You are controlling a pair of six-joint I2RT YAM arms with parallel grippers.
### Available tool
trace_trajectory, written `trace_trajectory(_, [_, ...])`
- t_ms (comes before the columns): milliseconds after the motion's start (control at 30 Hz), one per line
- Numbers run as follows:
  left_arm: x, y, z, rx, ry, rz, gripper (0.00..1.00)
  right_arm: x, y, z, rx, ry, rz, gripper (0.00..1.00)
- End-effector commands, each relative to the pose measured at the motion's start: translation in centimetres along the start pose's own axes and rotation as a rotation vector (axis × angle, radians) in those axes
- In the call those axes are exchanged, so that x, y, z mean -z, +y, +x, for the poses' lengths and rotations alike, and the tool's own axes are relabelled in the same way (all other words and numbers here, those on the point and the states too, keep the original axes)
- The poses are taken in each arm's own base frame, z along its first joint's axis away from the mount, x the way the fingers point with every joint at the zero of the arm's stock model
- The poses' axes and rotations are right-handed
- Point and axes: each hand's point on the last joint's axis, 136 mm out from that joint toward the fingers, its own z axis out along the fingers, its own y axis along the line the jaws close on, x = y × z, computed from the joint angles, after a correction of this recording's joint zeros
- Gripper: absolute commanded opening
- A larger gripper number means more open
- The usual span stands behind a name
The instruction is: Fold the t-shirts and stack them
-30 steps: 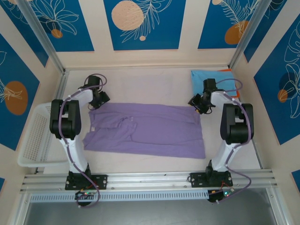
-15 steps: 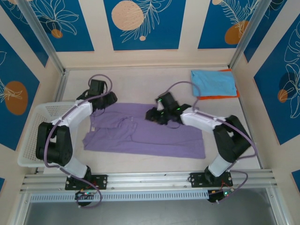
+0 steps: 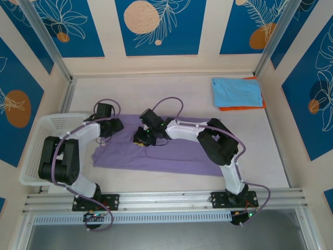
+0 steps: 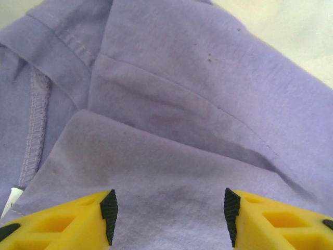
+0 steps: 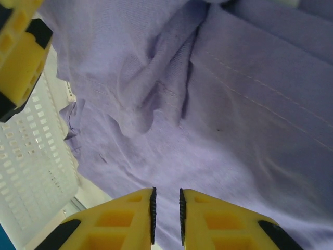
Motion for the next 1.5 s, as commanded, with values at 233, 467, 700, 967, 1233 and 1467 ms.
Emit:
trace_trajectory(233, [1.4, 0.8, -1.2, 0.095, -0.049, 0.044, 0.64, -2.2, -0.2, -0.7, -0.095, 0.018, 0.061, 0.22])
trace_trajectory(467, [2.0, 0.6, -1.2, 0.097, -0.061, 0.065, 0.65, -3.0, -0.9, -1.6, -0.114, 0.005, 0.088, 0.23])
trace_trajectory(700, [2.4, 0.5, -1.2, 0.098, -0.07, 0.075, 0.65, -3.5, -0.5, -2.4, -0.103, -0.004, 0.085, 0.26])
trace_trajectory(967, [2.4, 0.5, -1.3, 0.099, -0.074, 0.079, 0.65, -3.4, -0.2, -3.0, -0.102, -0.018, 0.076, 0.26])
trace_trajectory(1233, [2.5, 0.6, -1.3, 0.098, -0.078, 0.076, 0.65, -3.5, -0.4, -3.7, -0.099, -0.033, 0.086, 0.13])
trace_trajectory(1467, [2.7, 0.7, -1.4, 0.094, -0.085, 0.064, 0.65, -2.1, 1.4, -3.4, -0.052, -0.04, 0.065, 0.02])
